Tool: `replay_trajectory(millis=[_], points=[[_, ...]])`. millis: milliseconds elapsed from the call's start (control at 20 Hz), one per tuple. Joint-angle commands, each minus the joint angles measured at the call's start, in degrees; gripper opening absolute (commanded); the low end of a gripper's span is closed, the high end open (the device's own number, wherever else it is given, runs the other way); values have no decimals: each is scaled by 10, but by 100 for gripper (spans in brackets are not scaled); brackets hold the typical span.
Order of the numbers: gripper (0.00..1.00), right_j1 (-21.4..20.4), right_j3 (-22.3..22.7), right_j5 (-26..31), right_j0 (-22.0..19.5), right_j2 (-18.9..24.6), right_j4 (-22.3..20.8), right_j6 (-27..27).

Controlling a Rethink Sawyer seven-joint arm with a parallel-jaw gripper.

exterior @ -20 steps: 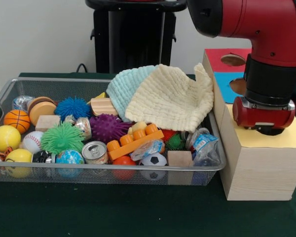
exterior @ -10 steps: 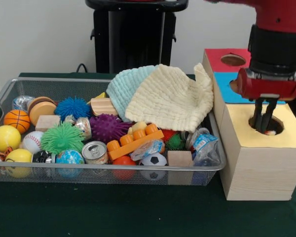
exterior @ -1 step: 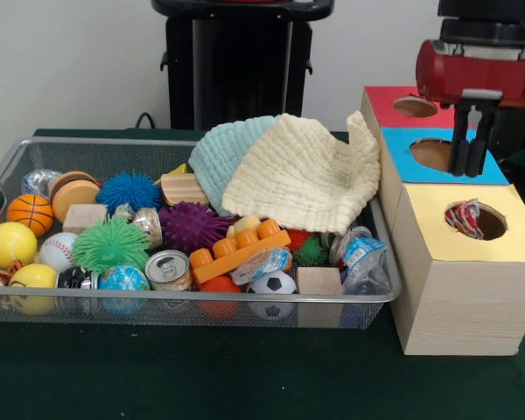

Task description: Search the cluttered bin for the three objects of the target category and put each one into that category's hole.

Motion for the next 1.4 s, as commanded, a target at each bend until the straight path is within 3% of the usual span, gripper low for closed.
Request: replay_trajectory(millis=[50,650,800,1050,1400], points=[[0,-17,66,64,-25,36,-26,2],[0,-8,56,63,-20,34,-36,10],[0,8,27,79,-5,16,-60,-3],[0,41,19,40,8,10,-67,25],[0,58,9,34,5,17,-75,33]])
